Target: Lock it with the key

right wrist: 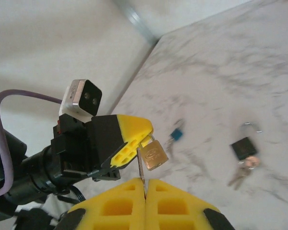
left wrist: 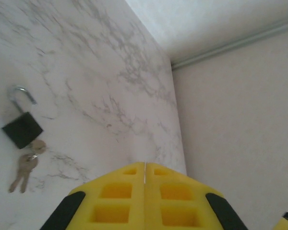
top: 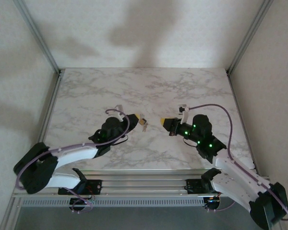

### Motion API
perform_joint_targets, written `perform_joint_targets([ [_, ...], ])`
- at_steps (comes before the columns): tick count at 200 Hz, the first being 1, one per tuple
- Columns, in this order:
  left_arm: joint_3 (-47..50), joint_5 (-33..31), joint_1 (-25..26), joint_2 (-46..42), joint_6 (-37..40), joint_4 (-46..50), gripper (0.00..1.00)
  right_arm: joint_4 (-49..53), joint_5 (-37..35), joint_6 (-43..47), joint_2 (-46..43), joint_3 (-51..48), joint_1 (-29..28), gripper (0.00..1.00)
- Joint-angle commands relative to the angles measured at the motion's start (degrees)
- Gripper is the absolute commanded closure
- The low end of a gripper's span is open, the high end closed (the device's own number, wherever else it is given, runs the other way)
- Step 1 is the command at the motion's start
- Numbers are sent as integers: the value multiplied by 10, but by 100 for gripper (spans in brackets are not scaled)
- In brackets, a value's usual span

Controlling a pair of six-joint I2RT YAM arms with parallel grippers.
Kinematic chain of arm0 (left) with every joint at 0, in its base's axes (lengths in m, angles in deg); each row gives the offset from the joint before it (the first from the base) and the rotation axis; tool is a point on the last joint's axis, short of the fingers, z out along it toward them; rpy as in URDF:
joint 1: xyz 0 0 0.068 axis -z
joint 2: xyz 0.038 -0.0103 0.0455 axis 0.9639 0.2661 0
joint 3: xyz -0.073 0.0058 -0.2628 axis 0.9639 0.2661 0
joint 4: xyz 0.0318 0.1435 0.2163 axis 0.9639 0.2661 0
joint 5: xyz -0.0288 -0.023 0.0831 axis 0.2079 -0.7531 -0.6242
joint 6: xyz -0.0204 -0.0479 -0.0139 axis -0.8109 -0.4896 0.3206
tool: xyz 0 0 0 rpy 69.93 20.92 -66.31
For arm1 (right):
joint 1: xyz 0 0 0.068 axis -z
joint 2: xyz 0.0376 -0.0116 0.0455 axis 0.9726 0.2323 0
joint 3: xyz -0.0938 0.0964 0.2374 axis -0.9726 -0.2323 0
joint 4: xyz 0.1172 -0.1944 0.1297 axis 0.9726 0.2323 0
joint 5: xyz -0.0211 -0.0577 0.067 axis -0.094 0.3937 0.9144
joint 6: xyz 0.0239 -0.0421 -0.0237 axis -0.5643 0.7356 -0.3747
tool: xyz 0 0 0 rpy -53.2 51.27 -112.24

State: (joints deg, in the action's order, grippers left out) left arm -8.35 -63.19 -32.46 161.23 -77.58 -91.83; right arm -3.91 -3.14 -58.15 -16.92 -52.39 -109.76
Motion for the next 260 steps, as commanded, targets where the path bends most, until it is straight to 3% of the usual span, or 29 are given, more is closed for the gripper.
perform_joint_targets([
  [1,-56,61,-1,60,36,24,100,44,-137,17,-49,-26,6,100],
  [45,-198,84,28,205,68,71,100,83,-226,8,-101,-36,13,100],
  [118,-404,111,46,413,101,180,100,131,-288,4,-143,-57,19,100],
  [170,-484,103,45,478,135,245,100,128,-284,4,-143,-59,19,100],
  [260,-533,102,32,530,166,282,100,123,-274,7,-129,-58,19,100],
])
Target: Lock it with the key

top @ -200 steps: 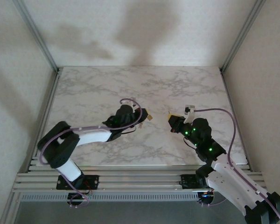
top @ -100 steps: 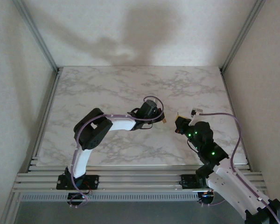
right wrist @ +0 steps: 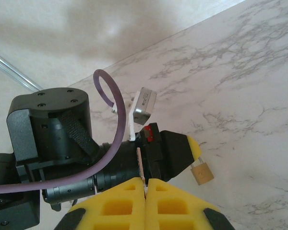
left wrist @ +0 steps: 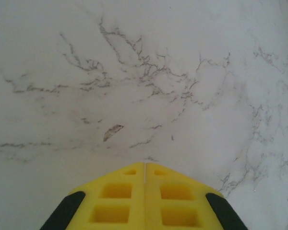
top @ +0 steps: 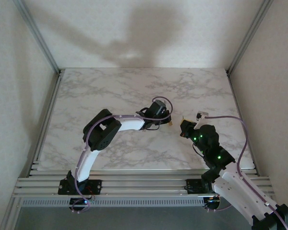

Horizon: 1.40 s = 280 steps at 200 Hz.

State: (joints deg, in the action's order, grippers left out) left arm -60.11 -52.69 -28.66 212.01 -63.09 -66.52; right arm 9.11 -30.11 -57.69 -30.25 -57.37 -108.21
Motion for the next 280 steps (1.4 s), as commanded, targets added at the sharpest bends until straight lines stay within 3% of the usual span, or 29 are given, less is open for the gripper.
perform_joint_targets([
  [1,-15,-3,-6,22,21,30,100,-7,-4,2,5,-8,3,100],
  [44,-19,-2,-12,31,30,38,100,-12,-4,0,10,-10,4,100],
  [110,-35,2,-13,37,46,57,87,-13,-2,-2,21,-8,4,100],
  [171,-48,-9,-20,30,63,74,81,-9,2,-6,21,-7,4,100],
  [211,-75,-30,-27,11,90,109,72,10,-9,-6,42,5,4,100],
  [280,-81,-109,-38,-109,142,178,44,20,-7,-2,97,30,7,100],
])
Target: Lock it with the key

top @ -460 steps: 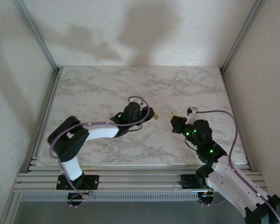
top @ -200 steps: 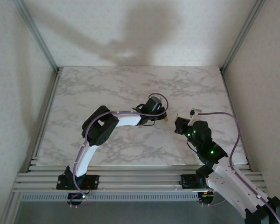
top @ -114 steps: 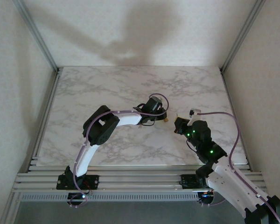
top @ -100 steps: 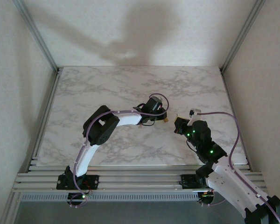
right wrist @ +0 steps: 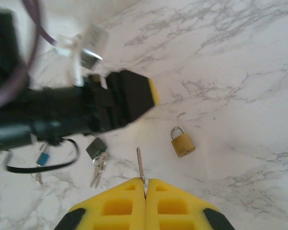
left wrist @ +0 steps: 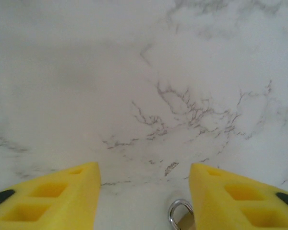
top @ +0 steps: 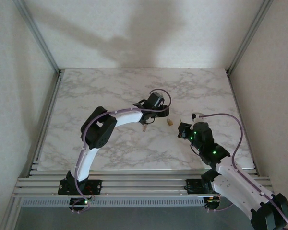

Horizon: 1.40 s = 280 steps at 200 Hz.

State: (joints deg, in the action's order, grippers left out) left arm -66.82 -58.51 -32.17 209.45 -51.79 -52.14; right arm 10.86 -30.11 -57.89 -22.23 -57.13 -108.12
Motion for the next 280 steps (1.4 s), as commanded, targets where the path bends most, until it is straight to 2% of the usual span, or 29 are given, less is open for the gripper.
perform_joint_targets([
  [1,-13,-51,-3,-86,29,34,43,3,-7,0,18,28,6,100],
  [38,16,-107,16,-178,42,76,32,2,18,6,69,43,14,100],
  [60,75,-156,34,-243,50,71,26,1,33,13,100,57,20,100],
  [111,297,-210,52,-424,46,-70,9,-8,67,25,192,87,45,100],
  [123,339,-221,53,-461,50,-93,0,-12,79,29,213,97,50,100],
  [187,519,-329,54,-582,61,-227,0,-17,81,38,296,127,70,100],
  [214,556,-387,54,-606,80,-265,1,-12,88,32,355,158,78,100],
  [253,634,-470,51,-664,59,-329,0,5,99,36,424,201,80,100],
  [280,643,-478,50,-685,38,-314,0,4,99,40,441,213,86,100],
])
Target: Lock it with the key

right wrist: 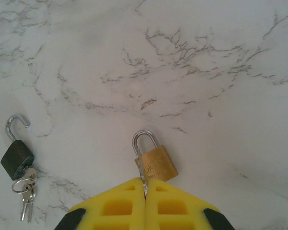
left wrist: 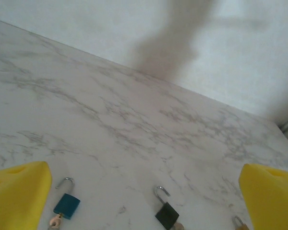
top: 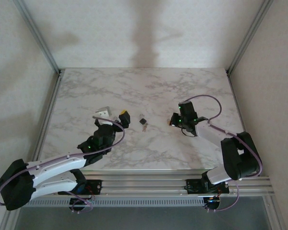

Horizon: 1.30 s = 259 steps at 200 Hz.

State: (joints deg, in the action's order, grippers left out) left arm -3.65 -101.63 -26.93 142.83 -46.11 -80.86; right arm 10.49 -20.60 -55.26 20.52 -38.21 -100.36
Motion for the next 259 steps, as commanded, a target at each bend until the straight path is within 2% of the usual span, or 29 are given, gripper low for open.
perform_joint_targets([
  [1,12,-47,-3,-19,-20,-27,0,8,4,15,14,24,9,100],
  [46,17,-73,-3,-9,-29,-15,1,16,19,12,29,31,37,100],
  [101,24,-89,-3,-28,-42,-4,1,20,28,18,59,40,38,100],
  [223,22,-90,-4,-28,-44,3,0,23,26,22,110,60,38,100],
  [259,23,-90,-4,-26,-46,3,0,21,29,23,110,61,38,96],
])
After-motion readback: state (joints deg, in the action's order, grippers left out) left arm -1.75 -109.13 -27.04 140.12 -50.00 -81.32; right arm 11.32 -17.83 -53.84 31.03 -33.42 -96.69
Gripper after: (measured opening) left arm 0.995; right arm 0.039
